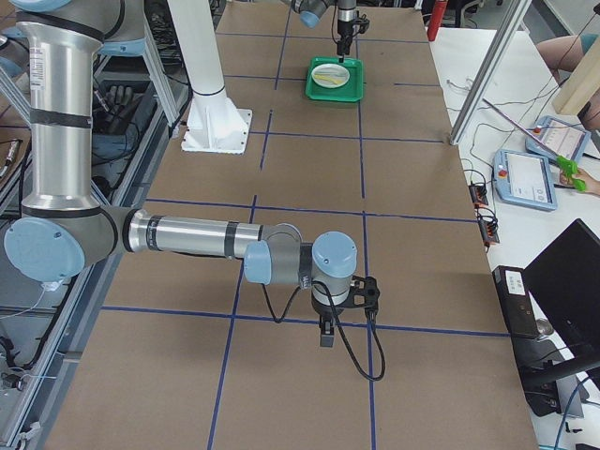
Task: Place spoon
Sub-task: 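Reach the left gripper down over the yellow spoon on the white plate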
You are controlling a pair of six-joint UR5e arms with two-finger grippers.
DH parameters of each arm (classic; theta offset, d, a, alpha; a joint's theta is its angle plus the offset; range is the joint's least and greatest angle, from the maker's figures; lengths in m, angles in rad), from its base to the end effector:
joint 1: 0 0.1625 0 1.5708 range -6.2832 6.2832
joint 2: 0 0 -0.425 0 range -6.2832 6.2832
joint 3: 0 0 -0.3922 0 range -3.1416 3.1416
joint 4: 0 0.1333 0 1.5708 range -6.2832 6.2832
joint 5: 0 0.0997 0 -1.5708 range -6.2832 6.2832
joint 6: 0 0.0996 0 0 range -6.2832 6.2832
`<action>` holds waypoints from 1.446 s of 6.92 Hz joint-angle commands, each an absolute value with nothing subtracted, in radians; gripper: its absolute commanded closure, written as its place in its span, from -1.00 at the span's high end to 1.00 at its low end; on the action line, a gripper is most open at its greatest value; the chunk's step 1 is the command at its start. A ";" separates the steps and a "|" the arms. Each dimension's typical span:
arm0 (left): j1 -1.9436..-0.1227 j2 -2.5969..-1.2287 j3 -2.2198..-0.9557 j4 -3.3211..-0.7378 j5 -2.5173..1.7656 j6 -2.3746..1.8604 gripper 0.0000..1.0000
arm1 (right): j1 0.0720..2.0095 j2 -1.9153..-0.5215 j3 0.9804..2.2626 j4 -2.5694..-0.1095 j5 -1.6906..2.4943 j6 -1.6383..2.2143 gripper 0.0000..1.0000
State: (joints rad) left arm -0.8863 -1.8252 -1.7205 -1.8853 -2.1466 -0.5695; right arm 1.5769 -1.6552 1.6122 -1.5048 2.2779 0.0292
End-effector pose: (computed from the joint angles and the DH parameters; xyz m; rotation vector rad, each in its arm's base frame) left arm 0.3166 -0.5130 0.4169 0.2431 0.8577 0.3141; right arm 0.0714 -0.4570 0.6763 0.0139 -0.7073 0.0257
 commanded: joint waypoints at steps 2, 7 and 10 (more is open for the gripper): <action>-0.779 -1.819 -1.707 -1.884 -2.054 -0.577 0.80 | 1.577 -1.655 1.612 -1.505 2.278 0.029 1.00; -0.769 -1.818 -1.667 -1.888 -2.063 -0.565 0.61 | 1.577 -1.655 1.612 -1.505 2.278 0.029 1.00; -0.767 -1.827 -1.652 -1.890 -2.066 -0.569 0.51 | 1.577 -1.655 1.612 -1.505 2.278 0.029 1.00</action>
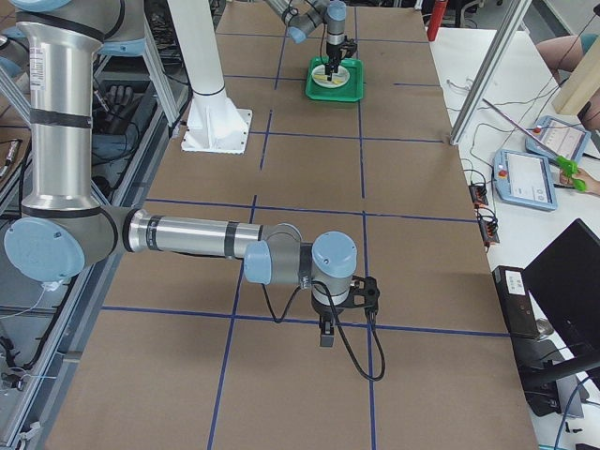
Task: Place spoon
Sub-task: 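Reach the left gripper down over the yellow spoon on the white plate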
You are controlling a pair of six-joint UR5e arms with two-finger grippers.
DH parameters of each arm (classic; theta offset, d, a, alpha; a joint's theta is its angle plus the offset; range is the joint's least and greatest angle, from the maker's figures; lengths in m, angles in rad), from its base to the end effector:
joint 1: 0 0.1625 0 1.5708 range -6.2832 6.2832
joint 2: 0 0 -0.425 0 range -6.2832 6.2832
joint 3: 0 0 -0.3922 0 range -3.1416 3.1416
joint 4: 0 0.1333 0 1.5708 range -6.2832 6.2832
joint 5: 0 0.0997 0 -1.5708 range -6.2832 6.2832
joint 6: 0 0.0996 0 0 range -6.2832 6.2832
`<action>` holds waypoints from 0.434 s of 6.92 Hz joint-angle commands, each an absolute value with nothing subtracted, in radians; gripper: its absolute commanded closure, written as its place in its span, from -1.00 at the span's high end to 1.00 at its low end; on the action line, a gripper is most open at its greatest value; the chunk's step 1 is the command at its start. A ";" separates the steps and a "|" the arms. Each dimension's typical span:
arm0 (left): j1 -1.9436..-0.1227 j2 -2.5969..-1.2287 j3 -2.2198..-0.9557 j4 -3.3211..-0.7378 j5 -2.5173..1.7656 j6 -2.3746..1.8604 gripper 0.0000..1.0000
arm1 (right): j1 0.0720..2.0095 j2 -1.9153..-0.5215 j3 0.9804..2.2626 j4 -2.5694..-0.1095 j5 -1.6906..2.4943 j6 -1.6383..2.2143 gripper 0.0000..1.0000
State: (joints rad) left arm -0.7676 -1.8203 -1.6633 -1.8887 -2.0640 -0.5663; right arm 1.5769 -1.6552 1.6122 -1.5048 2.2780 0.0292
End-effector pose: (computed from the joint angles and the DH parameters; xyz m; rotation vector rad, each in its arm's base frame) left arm 0.3769 -0.4835 0.4510 0.2013 0.7810 0.3867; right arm 0.0714 -0.4570 0.6762 0.0139 -0.7074 0.0257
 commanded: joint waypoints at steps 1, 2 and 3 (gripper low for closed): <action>-0.767 -1.827 -1.652 -1.890 -2.068 -0.569 0.45 | 1.577 -1.655 1.612 -1.505 2.278 0.029 1.00; -0.767 -1.827 -1.649 -1.890 -2.068 -0.569 0.37 | 1.577 -1.655 1.612 -1.505 2.278 0.029 1.00; -0.767 -1.827 -1.651 -1.890 -2.068 -0.574 0.36 | 1.577 -1.655 1.612 -1.505 2.278 0.029 1.00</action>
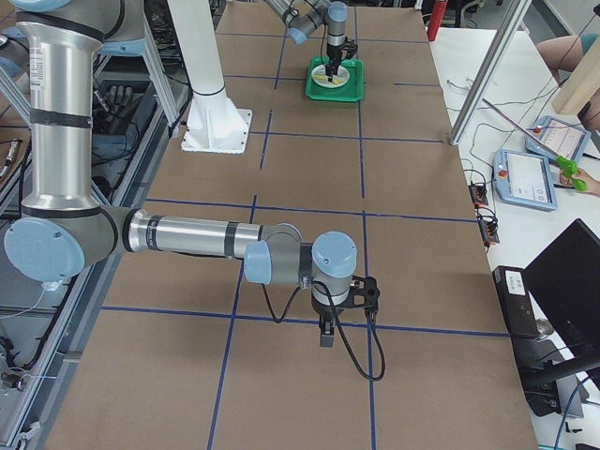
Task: Place spoon
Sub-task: 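Reach the left gripper down over the yellow spoon on the white plate, then close the left gripper on the yellow spoon's handle and lift it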
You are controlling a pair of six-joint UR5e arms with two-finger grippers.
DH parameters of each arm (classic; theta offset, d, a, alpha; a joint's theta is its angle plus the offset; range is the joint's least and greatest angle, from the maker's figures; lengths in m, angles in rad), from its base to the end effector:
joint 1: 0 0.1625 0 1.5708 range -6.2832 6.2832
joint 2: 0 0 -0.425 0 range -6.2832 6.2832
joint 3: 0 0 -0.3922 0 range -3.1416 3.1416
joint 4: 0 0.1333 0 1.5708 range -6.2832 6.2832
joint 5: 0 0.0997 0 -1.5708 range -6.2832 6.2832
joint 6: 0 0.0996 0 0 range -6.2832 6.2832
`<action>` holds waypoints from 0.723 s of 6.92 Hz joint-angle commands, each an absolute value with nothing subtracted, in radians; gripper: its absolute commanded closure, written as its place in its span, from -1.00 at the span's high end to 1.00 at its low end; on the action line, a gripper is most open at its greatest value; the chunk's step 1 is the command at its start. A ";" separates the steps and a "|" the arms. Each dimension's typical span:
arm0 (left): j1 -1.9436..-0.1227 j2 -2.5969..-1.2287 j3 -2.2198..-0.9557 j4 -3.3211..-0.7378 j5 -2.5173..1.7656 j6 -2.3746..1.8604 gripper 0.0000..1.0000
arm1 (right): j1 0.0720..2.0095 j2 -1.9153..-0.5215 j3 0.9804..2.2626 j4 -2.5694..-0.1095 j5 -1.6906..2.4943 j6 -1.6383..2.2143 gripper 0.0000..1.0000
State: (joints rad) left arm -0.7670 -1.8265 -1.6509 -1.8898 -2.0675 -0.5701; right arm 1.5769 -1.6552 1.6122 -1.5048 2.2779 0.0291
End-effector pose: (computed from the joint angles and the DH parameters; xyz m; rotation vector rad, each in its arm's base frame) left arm 0.3798 -0.4853 0.4532 0.1932 0.7809 0.3836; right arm 0.0714 -0.4570 0.6763 0.0139 -0.7073 0.0256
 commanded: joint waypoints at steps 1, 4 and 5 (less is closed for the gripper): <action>-0.761 -1.827 -1.649 -1.890 -2.068 -0.574 0.35 | 1.577 -1.655 1.612 -1.505 2.278 0.029 1.00; -0.752 -1.829 -1.644 -1.890 -2.068 -0.575 0.16 | 1.577 -1.655 1.612 -1.505 2.278 0.029 1.00; -0.752 -1.829 -1.640 -1.890 -2.069 -0.574 0.07 | 1.577 -1.655 1.612 -1.505 2.276 0.029 1.00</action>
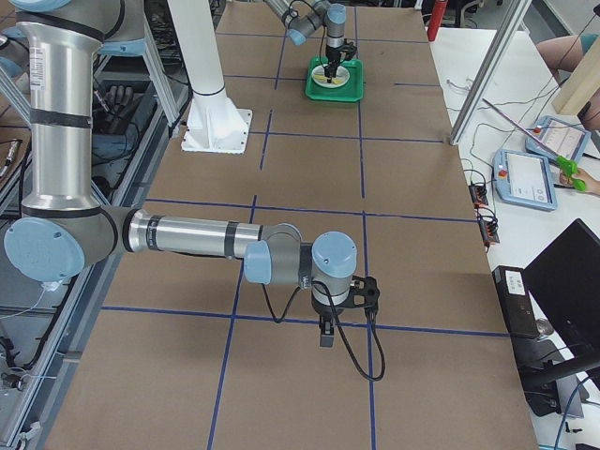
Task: Place spoon
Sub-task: 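Close the left gripper on the yellow spoon's handle and lift it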
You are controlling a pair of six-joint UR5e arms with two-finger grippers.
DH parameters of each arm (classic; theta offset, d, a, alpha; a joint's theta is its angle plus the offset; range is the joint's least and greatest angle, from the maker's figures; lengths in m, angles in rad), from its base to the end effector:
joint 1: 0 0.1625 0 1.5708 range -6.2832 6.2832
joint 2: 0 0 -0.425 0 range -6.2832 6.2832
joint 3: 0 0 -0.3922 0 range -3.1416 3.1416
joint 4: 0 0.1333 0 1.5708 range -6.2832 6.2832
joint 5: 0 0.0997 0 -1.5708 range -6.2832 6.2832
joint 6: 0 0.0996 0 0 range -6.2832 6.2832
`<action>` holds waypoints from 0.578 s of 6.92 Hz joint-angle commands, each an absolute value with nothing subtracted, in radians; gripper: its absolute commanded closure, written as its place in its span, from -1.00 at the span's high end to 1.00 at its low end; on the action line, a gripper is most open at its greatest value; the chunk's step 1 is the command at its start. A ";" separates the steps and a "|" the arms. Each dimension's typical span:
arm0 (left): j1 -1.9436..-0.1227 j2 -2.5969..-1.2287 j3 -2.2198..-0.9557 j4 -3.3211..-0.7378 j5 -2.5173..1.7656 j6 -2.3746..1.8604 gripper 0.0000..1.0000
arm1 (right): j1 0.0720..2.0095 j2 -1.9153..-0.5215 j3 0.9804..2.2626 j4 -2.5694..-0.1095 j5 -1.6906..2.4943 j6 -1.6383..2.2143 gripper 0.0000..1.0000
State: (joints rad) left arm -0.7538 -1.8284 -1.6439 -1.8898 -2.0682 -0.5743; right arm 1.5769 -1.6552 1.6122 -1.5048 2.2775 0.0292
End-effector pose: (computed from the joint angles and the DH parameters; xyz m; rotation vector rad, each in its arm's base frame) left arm 0.3872 -0.4811 0.4555 0.1819 0.7802 0.3912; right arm 0.0714 -0.4570 0.6763 0.0139 -0.7069 0.0257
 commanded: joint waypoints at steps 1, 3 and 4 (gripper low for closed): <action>-0.752 -1.829 -1.643 -1.887 -2.071 -0.575 -0.44 | 1.577 -1.655 1.612 -1.505 2.278 0.029 1.00; -0.752 -1.829 -1.658 -1.876 -2.071 -0.575 -1.00 | 1.577 -1.655 1.612 -1.505 2.278 0.029 1.00; -0.752 -1.827 -1.658 -1.876 -2.071 -0.574 -1.00 | 1.577 -1.655 1.612 -1.505 2.278 0.029 1.00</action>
State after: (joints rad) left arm -0.7517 -1.8282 -1.6554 -1.8773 -2.0708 -0.5745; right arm 1.5769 -1.6552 1.6122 -1.5048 2.2775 0.0291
